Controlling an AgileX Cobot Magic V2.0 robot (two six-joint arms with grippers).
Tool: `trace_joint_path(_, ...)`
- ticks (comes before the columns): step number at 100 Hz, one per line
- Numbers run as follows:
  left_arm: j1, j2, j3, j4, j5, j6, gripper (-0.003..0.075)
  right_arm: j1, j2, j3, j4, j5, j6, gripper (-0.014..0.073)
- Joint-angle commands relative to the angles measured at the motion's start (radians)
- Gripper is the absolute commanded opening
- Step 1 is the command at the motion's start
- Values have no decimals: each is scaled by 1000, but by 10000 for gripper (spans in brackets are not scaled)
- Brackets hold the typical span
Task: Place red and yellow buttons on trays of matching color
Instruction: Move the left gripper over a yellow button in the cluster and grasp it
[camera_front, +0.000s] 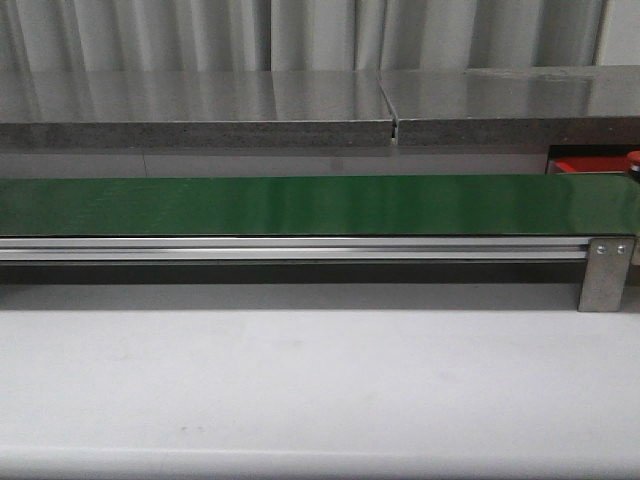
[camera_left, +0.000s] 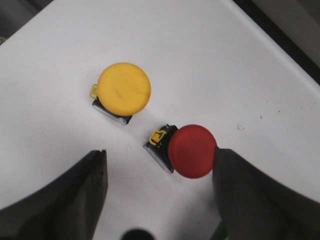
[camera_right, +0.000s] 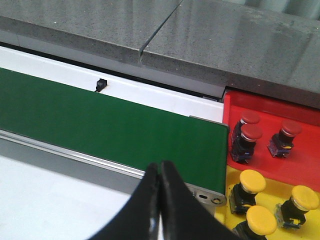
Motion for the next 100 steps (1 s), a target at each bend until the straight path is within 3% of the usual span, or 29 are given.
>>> trace_joint_path(1,2,-18,-79,-6,-32,-31,440,0,2,-26,8,-63,-7,-118)
trace_joint_path(38,2,53,-152,73,-13,-38,448,0,2,-26,8,-63,-7,-118)
trace_joint_path(58,2,67,-152,87,-36,-40,540,0,2,-26,8,-63,-7,-118)
trace_joint_path(100,3,115,-152,85,-127,-101,536,0,2,-26,8,-65,-7,-118)
